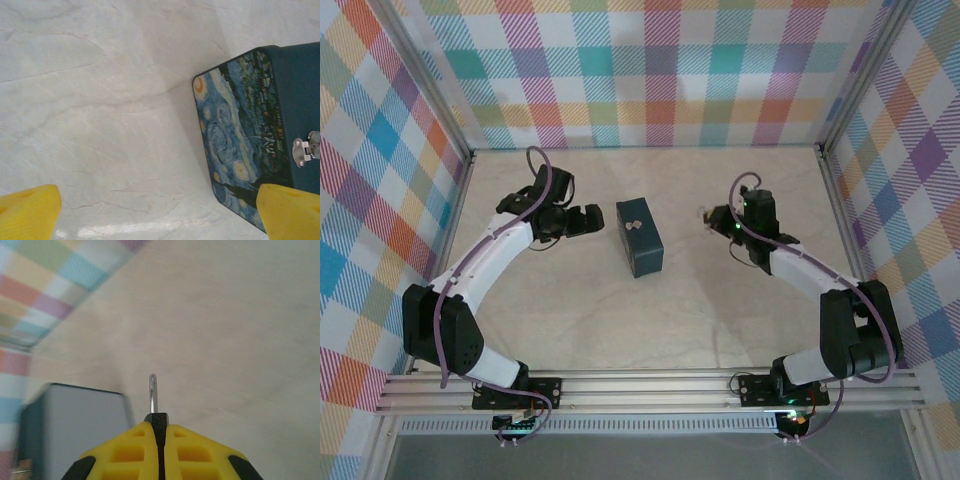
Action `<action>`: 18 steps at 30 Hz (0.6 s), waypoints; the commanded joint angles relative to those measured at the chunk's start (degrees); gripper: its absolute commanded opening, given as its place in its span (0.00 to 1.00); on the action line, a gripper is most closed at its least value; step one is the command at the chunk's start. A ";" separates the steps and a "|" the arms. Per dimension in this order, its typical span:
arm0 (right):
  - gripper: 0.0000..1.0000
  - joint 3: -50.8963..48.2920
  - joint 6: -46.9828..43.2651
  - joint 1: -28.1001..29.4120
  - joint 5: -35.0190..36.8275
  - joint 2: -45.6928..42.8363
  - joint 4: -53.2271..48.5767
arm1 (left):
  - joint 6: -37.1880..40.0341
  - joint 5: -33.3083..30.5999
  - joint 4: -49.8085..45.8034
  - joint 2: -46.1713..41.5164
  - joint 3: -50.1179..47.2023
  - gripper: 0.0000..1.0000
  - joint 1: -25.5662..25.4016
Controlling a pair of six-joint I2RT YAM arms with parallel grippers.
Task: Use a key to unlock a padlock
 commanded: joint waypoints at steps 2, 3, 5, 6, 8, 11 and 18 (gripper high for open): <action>0.07 -5.42 -2.28 -3.12 3.84 -1.42 -2.61 | 1.43 -2.93 -1.81 0.84 1.07 1.00 0.52; 0.07 -6.30 -2.36 -3.78 4.21 -1.51 -2.35 | 1.39 -2.65 -1.31 0.54 0.59 1.00 0.53; 0.07 -7.92 -2.61 -5.33 5.15 -1.97 -1.95 | 1.24 -1.98 -0.28 0.05 -0.26 1.00 0.53; 0.07 -8.37 -2.97 -6.10 5.73 -2.16 -1.99 | 1.10 -1.92 0.05 -0.20 -0.67 1.00 0.52; 0.08 -8.46 -3.43 -7.37 7.87 -2.47 -3.47 | 1.07 -2.26 0.04 -0.22 -0.92 1.00 0.53; 0.09 -8.79 -3.77 -9.62 11.62 -3.23 -5.97 | 1.21 -3.17 -0.41 -0.22 -1.01 1.00 0.54; 0.43 -7.26 -4.65 -12.71 13.84 -1.97 -12.42 | 1.83 -3.85 -0.41 -0.70 -1.49 1.00 0.58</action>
